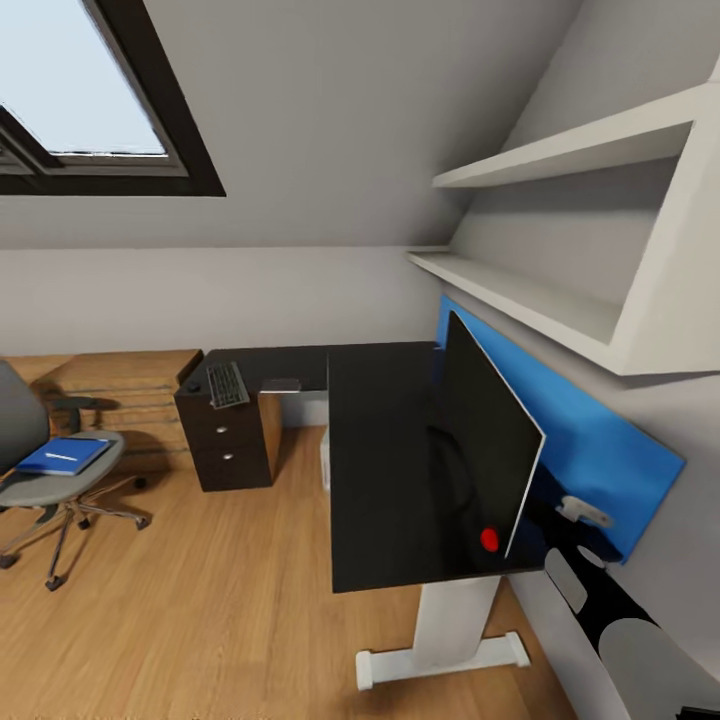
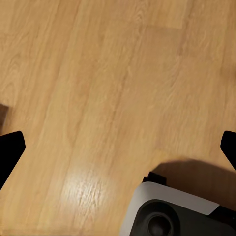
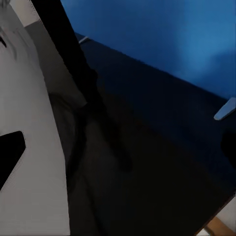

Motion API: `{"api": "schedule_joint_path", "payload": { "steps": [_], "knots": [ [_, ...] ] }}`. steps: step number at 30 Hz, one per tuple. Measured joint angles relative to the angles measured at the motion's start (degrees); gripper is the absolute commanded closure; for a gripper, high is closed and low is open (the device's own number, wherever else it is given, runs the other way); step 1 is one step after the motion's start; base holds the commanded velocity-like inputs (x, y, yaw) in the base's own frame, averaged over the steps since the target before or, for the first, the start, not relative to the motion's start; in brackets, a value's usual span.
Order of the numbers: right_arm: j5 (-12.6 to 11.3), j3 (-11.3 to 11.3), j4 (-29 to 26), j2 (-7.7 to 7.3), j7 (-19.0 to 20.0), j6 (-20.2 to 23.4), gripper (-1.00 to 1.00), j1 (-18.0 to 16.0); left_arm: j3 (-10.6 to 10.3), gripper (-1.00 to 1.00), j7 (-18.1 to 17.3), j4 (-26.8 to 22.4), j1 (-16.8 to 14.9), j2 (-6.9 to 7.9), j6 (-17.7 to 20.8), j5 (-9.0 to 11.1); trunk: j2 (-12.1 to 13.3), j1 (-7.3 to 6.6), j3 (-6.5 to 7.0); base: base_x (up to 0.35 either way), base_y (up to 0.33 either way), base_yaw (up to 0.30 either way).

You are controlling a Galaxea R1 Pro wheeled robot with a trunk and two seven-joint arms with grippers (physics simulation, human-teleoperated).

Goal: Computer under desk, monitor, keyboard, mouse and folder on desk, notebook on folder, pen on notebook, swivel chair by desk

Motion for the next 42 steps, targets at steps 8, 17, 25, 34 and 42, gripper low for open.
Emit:
{"api": "schedule_joint_path", "payload": {
  "steps": [8,17,25,34,42],
  "knots": [
    [0.29,0.08,0.09,0.08,0.00,0.00,-1.00,0.05,0.00,-1.00,0.02,-0.01,0.00,0.00,-0.01,0.00,0.00,0.00,0.03,0.000,0.000,0.209],
    [0.29,0.40,0.10,0.14,-0.01,-0.01,-1.00,0.06,0.00,-1.00,0.00,-0.01,0.01,0.00,-0.01,0.00,0.00,0.00,0.20,0.000,0.000,0.258],
    [0.30,0.50,0.10,0.17,-0.01,-0.01,-1.00,0.06,0.00,-1.00,0.02,-0.01,0.01,-0.01,-0.01,0.00,0.00,0.00,0.37,0.000,0.000,0.261],
    [0.56,0.45,0.02,1.15,0.01,0.00,-1.00,0.06,0.00,-1.00,0.01,-0.01,0.01,0.00,-0.01,0.00,0.00,0.00,0.54,0.000,0.000,0.261],
    [0.80,0.44,-0.03,1.23,-0.03,0.01,-1.00,0.08,0.00,-1.00,0.06,0.02,-0.01,-0.01,-0.09,0.05,0.01,0.00,0.56,0.000,0.000,0.146]
  ]
}}
